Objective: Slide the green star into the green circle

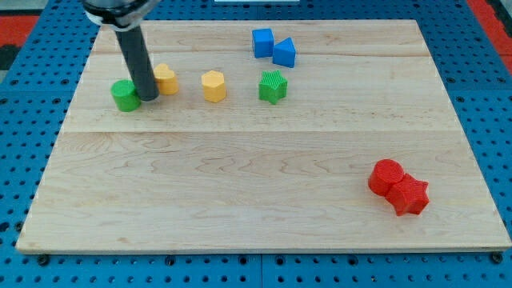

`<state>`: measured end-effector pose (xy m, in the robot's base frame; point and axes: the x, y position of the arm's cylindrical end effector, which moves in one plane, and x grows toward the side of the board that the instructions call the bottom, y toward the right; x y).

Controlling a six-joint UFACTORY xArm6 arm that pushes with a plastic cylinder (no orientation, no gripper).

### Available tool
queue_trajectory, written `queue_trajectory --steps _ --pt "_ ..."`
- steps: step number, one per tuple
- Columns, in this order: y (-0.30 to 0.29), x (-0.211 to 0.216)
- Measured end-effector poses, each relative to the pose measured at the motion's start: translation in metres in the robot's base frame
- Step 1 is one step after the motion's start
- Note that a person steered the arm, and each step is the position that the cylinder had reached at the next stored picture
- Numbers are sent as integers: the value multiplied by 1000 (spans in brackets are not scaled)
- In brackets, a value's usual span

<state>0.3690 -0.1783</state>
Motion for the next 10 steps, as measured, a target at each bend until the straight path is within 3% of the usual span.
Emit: queue_trajectory --steps 1,2,4,5,6,7,9,10 --pt "-19 8" --pt "-2 57" --pt "255 44" --pt "297 9" --pt "280 -40" --pt "229 -27" --pt "178 40" --pt "154 40"
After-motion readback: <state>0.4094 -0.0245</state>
